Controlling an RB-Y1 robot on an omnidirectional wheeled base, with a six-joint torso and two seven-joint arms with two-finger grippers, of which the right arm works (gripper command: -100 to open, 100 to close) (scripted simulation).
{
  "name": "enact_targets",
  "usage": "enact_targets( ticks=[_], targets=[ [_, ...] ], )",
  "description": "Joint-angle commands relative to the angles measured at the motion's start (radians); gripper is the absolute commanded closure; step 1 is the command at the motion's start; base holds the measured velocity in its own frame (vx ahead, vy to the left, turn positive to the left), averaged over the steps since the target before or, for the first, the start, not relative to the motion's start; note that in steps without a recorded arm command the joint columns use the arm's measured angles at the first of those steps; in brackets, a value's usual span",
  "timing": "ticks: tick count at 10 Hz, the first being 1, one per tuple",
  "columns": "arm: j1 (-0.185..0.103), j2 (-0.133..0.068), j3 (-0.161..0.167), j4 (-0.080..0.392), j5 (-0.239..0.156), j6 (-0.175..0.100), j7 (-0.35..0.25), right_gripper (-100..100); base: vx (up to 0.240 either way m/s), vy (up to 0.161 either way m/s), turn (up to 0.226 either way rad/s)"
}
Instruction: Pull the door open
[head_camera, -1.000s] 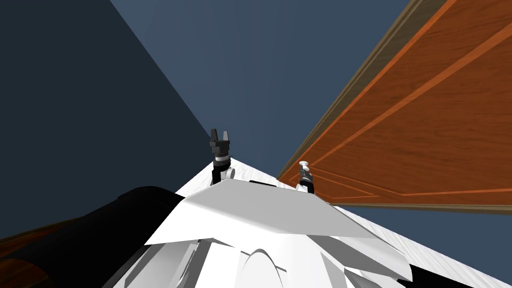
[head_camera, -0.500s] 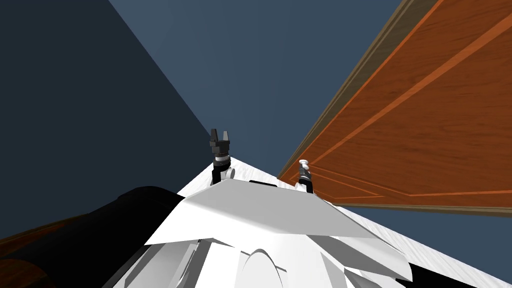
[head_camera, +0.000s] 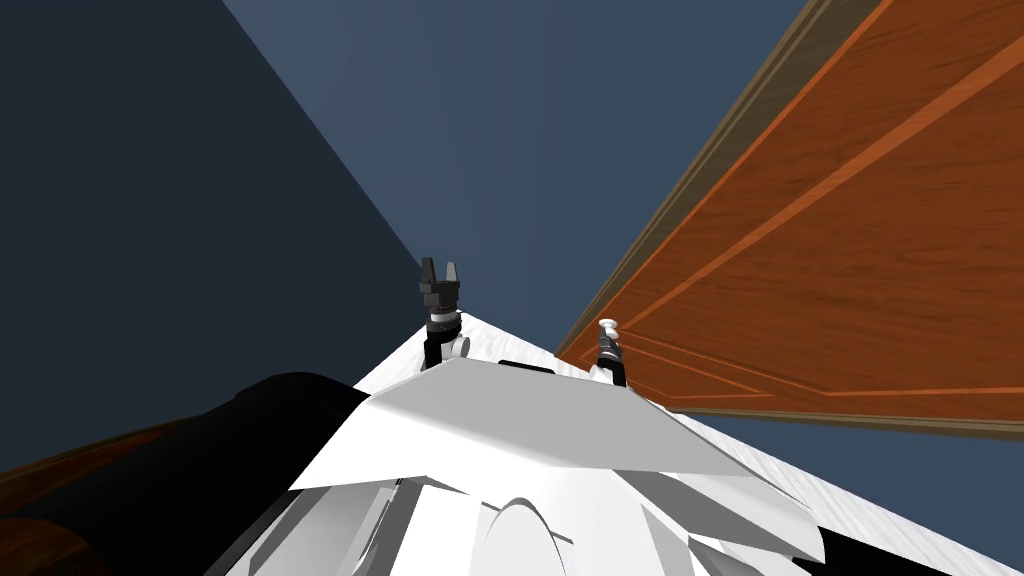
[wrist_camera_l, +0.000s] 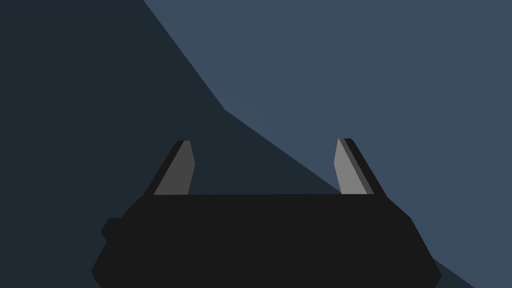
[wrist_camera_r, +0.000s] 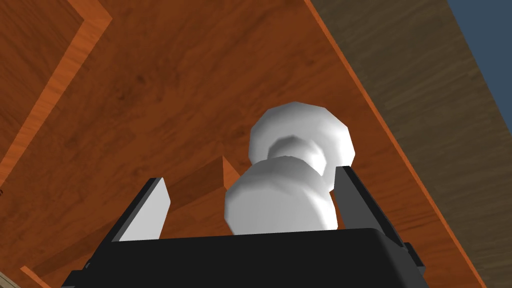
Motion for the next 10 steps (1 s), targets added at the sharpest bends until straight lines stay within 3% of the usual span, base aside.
enact_targets(
  ticks=[1,2,6,10],
  targets=[
    [0.006,-0.019,-0.011,0.033,-0.005,-0.006,-0.008,100,0.000,0.003,0.018],
    [0.006,-0.019,-0.011,0.033,-0.005,-0.006,-0.008,100,0.000,0.000,0.000],
    [0.006,-0.028,0.007,0.038,-0.024,-0.020,-0.124,100,-0.028,-0.010,0.045],
    [0.006,-0.033,0.017,0.040,-0.036,-0.028,-0.202,100,-0.028,-0.012,0.042]
  ],
)
